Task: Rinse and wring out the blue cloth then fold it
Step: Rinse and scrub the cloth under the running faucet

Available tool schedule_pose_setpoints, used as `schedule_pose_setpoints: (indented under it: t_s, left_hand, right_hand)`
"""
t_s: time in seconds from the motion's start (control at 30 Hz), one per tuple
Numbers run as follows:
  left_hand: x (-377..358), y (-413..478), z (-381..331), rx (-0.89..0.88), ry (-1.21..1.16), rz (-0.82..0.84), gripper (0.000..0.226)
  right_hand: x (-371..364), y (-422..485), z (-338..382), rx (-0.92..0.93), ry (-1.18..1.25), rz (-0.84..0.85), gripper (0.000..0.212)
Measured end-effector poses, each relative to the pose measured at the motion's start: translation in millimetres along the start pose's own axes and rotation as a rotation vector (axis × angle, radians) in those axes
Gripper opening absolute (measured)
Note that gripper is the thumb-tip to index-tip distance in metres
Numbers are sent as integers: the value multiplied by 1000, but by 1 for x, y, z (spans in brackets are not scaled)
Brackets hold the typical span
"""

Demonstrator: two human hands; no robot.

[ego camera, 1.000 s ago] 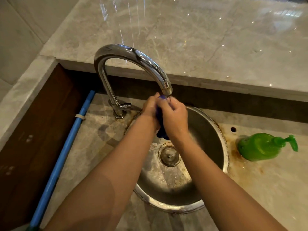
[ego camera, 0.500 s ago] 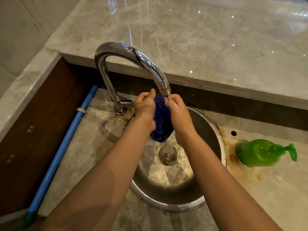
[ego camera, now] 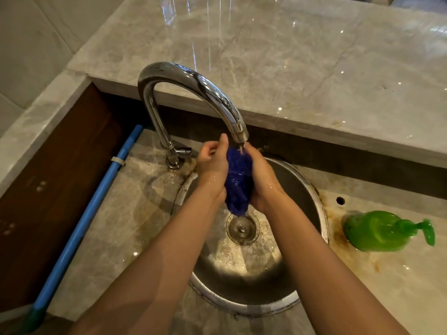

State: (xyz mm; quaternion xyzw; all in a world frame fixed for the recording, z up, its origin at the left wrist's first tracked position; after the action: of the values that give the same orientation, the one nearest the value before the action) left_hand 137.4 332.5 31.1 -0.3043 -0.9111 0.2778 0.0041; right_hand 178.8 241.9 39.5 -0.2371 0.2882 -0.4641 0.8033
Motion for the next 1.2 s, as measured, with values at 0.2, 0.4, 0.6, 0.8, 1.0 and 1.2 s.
schedule_pose_setpoints:
  t_s: [0.2, 0.4, 0.6, 0.8, 1.0, 1.2]
  left_hand:
    - [-12, -21, 14, -189, 180, 48, 37]
    - [-8, -7, -10, 52, 239, 88, 31]
    - [2, -7, -20, 318, -252, 97, 45]
    - [-10, -34, 6, -303, 420, -98, 34]
    - [-2, -19, 5, -383, 695, -99, 61]
    - [-14, -17, 5, -147, 217, -137, 44]
  right_hand:
    - [-9, -1, -2, 467, -415, -269, 23]
    - [-15, 9, 18, 177, -151, -128, 24]
    - [-3, -3, 11, 207, -104, 83, 49]
    - [-17, 2, -2, 377, -283, -156, 20]
    - [-11, 4, 3, 548, -595, -314, 52]
    - [-16, 0, 4, 177, -83, -418, 32]
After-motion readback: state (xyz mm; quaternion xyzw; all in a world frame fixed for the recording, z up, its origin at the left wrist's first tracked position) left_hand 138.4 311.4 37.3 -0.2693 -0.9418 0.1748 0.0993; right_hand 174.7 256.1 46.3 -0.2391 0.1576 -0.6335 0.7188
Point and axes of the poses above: each hand's wrist, its own y-axis towards the middle knuckle, its own x-axis out of the back of the hand, z = x × y, the point moved 1 cm from there along y, towards the middle knuckle
